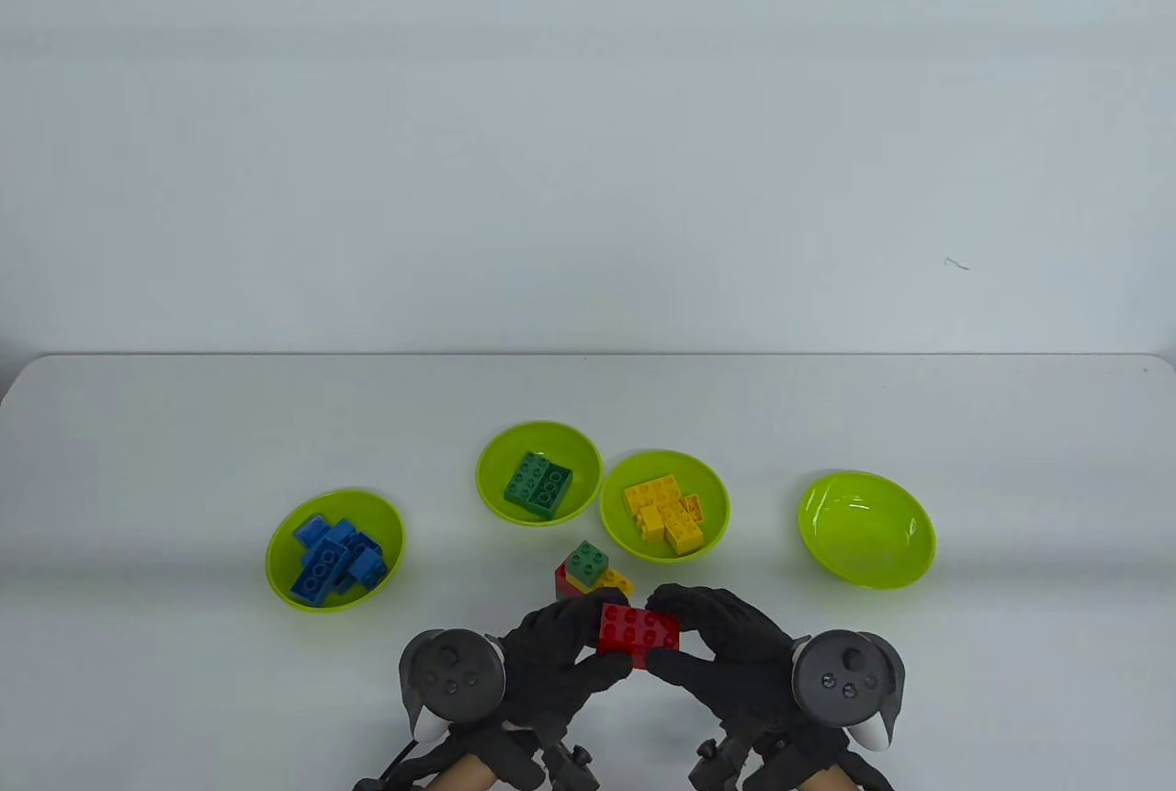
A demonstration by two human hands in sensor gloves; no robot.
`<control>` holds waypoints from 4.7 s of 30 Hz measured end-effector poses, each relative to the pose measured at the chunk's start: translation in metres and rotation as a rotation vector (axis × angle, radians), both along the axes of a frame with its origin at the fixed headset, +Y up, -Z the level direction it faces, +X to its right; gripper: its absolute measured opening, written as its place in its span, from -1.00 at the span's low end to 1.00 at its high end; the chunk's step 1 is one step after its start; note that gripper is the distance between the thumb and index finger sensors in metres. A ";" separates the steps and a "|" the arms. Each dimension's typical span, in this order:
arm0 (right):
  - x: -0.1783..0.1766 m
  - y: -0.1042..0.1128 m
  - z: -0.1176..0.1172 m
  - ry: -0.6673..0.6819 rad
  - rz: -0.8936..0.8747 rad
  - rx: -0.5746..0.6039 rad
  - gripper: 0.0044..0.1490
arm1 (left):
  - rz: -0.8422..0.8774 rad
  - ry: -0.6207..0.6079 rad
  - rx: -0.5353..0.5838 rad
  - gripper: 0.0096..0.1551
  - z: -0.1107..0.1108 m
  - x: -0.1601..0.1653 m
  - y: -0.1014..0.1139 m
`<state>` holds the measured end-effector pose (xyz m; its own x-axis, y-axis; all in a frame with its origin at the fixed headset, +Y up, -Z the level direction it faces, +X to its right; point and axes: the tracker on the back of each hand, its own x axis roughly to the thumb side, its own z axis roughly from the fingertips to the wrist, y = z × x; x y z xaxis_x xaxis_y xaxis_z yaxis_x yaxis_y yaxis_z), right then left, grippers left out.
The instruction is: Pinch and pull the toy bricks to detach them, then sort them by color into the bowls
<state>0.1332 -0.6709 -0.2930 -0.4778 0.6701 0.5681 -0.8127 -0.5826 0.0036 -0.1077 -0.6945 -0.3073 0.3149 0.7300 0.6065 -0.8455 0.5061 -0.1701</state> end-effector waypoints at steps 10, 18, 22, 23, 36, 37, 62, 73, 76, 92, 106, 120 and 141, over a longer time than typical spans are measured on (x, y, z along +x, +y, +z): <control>-0.004 0.003 -0.001 -0.029 0.055 -0.014 -0.25 | -0.109 0.037 0.117 -0.20 0.000 0.002 0.001; -0.011 0.009 0.006 -0.084 0.208 0.094 -0.23 | -0.076 0.013 -0.035 -0.22 -0.003 0.001 0.000; -0.008 0.009 0.000 -0.024 0.125 0.002 -0.26 | -0.118 -0.008 0.102 -0.21 -0.001 0.002 0.000; -0.007 0.010 -0.002 -0.011 0.115 -0.013 -0.26 | -0.129 -0.010 0.123 -0.21 -0.001 0.002 0.001; 0.023 0.017 -0.012 -0.104 0.060 -0.062 -0.25 | -0.066 0.026 0.062 -0.22 -0.006 -0.004 -0.010; 0.030 0.019 -0.013 -0.153 0.085 -0.041 -0.26 | -0.056 0.036 0.053 -0.22 -0.007 -0.007 -0.011; 0.158 -0.058 -0.056 -0.869 0.584 -0.181 -0.24 | -0.006 0.077 0.030 -0.23 -0.005 -0.018 -0.008; 0.149 -0.042 -0.049 -0.760 0.318 -0.147 -0.12 | 0.034 0.076 -0.013 -0.23 -0.004 -0.018 -0.010; 0.132 -0.031 -0.045 -0.644 0.211 -0.128 -0.08 | 0.062 0.070 -0.036 -0.23 -0.004 -0.018 -0.010; 0.009 -0.007 -0.015 0.027 0.018 -0.162 0.00 | 0.147 0.042 -0.081 -0.23 -0.004 -0.019 -0.009; -0.011 -0.005 -0.002 0.042 0.087 -0.069 -0.24 | 0.135 0.004 -0.079 -0.23 -0.003 -0.014 -0.012; 0.010 0.012 -0.016 -0.083 0.083 -0.027 -0.25 | -0.167 -0.021 -0.026 0.04 -0.007 -0.017 0.001; 0.135 -0.031 -0.105 -0.839 0.435 -0.182 -0.24 | -0.723 0.078 -0.007 0.14 -0.020 -0.033 -0.010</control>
<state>0.2681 -0.7018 -0.3977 -0.9088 0.3824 -0.1668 -0.3049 -0.8817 -0.3601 -0.1411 -0.7048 -0.3278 0.7623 0.3268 0.5586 -0.3098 0.9421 -0.1284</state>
